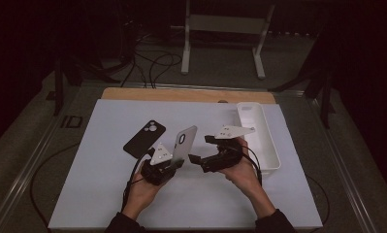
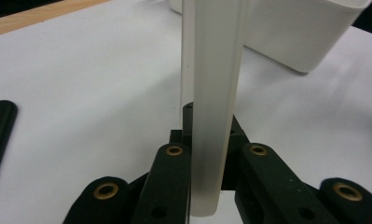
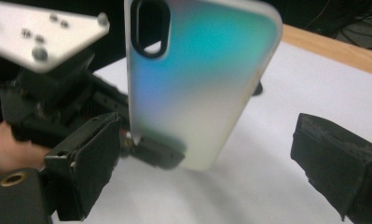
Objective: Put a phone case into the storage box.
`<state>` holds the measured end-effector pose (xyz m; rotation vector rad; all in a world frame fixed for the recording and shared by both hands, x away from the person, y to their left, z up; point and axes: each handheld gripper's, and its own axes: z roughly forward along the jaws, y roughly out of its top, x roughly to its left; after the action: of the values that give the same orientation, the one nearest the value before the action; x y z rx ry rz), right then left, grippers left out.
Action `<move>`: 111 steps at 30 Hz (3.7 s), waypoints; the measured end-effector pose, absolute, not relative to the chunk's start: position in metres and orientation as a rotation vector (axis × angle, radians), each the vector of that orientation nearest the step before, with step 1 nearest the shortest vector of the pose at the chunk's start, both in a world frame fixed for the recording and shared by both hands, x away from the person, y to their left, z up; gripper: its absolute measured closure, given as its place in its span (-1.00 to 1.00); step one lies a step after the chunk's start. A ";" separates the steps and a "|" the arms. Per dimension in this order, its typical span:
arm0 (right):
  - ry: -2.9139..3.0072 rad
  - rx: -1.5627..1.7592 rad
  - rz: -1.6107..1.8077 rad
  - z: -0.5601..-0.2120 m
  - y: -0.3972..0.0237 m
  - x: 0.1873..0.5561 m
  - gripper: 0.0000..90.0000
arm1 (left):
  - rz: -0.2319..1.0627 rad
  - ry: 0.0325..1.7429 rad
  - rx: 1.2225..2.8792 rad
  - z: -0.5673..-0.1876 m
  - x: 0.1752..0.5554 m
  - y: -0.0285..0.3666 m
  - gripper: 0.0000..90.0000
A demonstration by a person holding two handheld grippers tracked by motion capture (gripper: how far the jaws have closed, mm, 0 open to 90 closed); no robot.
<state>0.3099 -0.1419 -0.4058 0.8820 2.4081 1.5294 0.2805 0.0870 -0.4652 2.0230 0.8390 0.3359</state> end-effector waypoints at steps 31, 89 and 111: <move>2.216 1.112 1.647 -0.402 -0.119 0.314 -0.65 | 0.251 0.811 1.984 -0.471 0.271 0.066 0.90; 2.179 1.027 1.557 -0.388 -0.133 0.323 -0.63 | 0.614 0.888 1.762 -0.465 0.241 0.182 -1.00; 2.140 1.079 1.508 -0.376 -0.146 0.353 -0.63 | 0.645 0.938 1.730 -0.476 0.233 0.217 -0.99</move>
<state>0.3529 -0.1462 -0.3760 1.0789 2.1399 1.5084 0.2332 0.2166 -0.4762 1.7295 0.9375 0.6454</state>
